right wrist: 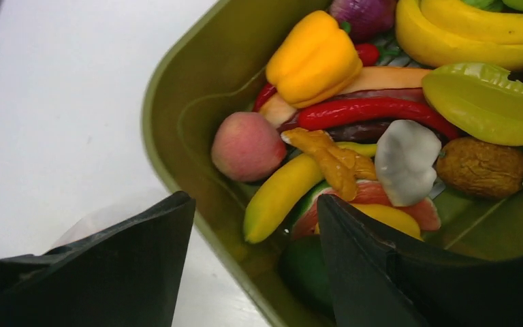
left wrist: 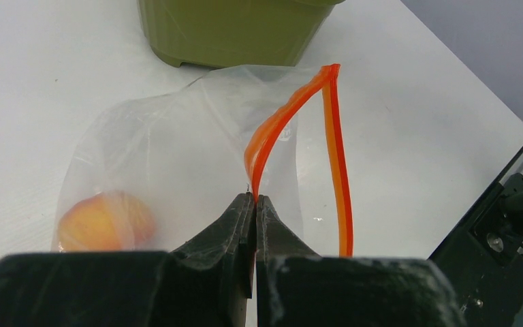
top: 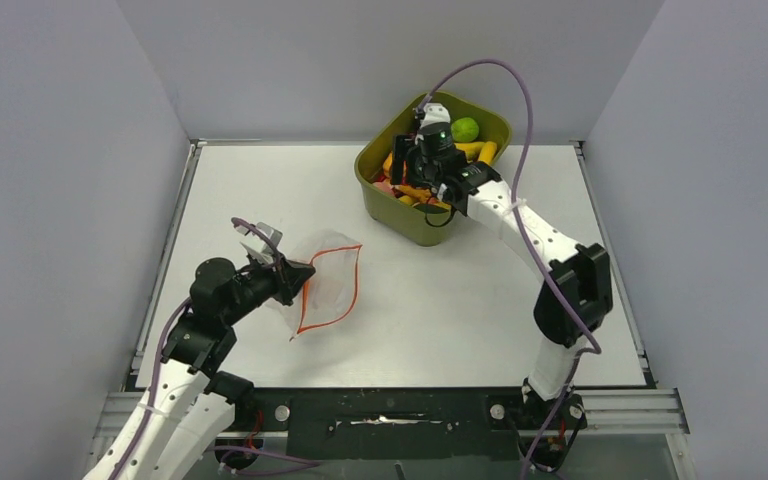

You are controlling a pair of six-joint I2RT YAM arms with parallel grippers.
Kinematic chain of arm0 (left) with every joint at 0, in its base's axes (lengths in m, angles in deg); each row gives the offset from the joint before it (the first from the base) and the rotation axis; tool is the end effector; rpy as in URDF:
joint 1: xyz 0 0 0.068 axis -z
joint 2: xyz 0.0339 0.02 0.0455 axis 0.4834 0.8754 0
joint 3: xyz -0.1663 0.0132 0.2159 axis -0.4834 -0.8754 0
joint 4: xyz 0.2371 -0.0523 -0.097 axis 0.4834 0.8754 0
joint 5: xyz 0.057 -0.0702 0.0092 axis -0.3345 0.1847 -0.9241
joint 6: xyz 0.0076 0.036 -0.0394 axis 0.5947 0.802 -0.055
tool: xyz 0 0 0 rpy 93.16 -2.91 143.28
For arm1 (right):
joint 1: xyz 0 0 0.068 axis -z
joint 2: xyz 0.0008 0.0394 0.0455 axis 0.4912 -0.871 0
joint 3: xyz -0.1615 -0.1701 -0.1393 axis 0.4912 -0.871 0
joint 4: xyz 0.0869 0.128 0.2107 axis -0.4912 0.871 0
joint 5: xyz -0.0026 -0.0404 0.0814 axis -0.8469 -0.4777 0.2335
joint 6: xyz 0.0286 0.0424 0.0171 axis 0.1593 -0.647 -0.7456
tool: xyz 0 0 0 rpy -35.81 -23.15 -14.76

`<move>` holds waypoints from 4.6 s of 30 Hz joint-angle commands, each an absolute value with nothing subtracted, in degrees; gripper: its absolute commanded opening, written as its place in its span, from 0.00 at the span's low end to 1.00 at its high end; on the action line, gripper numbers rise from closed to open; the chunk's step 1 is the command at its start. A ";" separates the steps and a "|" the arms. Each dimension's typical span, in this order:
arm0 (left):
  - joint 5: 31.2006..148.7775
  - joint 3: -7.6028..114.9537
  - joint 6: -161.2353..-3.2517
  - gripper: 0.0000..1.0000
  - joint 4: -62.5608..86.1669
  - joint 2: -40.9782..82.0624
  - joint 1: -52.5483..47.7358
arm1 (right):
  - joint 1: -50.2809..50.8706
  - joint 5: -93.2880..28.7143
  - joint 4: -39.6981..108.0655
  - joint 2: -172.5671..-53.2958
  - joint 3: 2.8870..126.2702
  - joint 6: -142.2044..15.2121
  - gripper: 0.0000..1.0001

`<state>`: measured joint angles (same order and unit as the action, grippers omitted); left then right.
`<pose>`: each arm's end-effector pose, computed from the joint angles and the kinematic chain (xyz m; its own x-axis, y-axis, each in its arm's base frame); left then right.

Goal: Place the food in the zip-top bag and seal the zipper
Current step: Place the fake fruit in the zipper food storage bag, then pick up the fake vegetable from the bin, then place the fake vegetable in the zipper food storage bag.

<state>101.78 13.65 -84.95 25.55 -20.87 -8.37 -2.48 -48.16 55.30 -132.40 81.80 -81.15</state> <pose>0.1384 -0.0649 0.2881 -0.3702 -0.1089 -0.9226 0.5680 0.7593 -0.3176 0.3544 0.2146 0.3461 -0.5523 0.1392 -0.8219 -0.2069 0.9322 0.2969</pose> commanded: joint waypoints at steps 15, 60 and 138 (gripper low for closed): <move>104.05 13.41 -81.67 0.00 21.99 -24.02 -8.21 | 5.09 -52.53 44.10 -157.19 99.58 -97.70 0.98; 102.37 13.50 -80.70 0.00 22.94 -26.27 -8.18 | 7.97 -45.02 34.51 -148.70 88.88 -92.38 0.45; 107.75 22.92 -105.20 0.00 15.55 -14.01 -8.16 | -20.41 -14.84 10.29 -103.87 37.61 -43.28 0.67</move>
